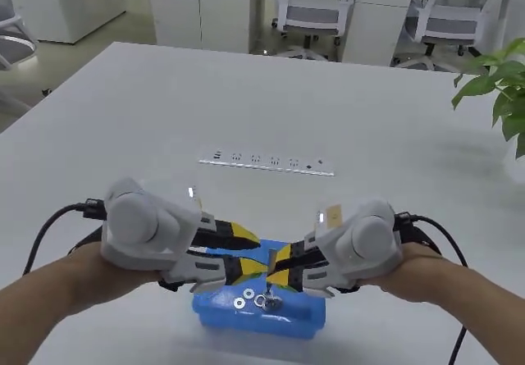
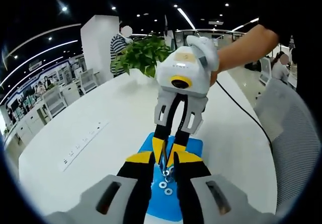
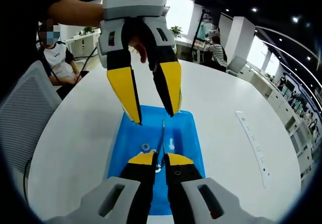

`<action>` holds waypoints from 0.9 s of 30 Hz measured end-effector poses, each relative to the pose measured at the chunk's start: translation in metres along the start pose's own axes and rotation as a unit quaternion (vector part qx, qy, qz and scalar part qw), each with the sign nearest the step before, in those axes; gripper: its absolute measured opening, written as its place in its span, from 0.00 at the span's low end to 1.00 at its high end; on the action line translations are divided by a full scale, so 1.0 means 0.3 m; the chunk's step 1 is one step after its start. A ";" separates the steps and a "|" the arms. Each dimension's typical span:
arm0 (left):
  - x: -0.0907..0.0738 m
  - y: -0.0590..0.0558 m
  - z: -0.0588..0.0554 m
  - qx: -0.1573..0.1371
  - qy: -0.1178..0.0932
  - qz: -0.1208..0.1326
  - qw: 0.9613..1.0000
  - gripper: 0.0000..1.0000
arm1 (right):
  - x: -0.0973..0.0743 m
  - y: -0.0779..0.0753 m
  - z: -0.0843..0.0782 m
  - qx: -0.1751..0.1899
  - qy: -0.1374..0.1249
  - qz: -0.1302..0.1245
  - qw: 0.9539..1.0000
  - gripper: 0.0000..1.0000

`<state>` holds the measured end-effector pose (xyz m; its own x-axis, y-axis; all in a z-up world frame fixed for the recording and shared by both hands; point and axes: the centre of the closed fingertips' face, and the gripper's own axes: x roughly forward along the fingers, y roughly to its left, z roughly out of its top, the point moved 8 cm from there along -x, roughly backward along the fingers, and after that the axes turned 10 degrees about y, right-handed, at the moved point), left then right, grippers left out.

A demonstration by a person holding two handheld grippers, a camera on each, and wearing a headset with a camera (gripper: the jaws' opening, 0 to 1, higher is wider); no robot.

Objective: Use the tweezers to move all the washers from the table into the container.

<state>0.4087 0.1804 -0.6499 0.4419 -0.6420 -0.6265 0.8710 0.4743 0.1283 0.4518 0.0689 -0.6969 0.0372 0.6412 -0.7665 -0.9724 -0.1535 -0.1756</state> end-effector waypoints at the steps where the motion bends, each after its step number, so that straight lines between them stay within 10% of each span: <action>1: 0.004 0.001 0.003 0.001 0.000 -0.002 1.000 0.19 | 0.000 0.001 0.000 0.000 0.000 0.000 1.000 0.09; 27: 0.041 0.002 0.037 0.051 0.011 -0.028 0.998 0.05 | -0.001 -0.001 0.001 -0.016 0.005 0.000 1.000 0.11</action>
<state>0.4172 0.1661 -0.6490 0.3886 -0.6519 -0.6512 0.9119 0.3733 0.1704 0.4520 0.0691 -0.6963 0.0389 0.6338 -0.7725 -0.9644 -0.1786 -0.1950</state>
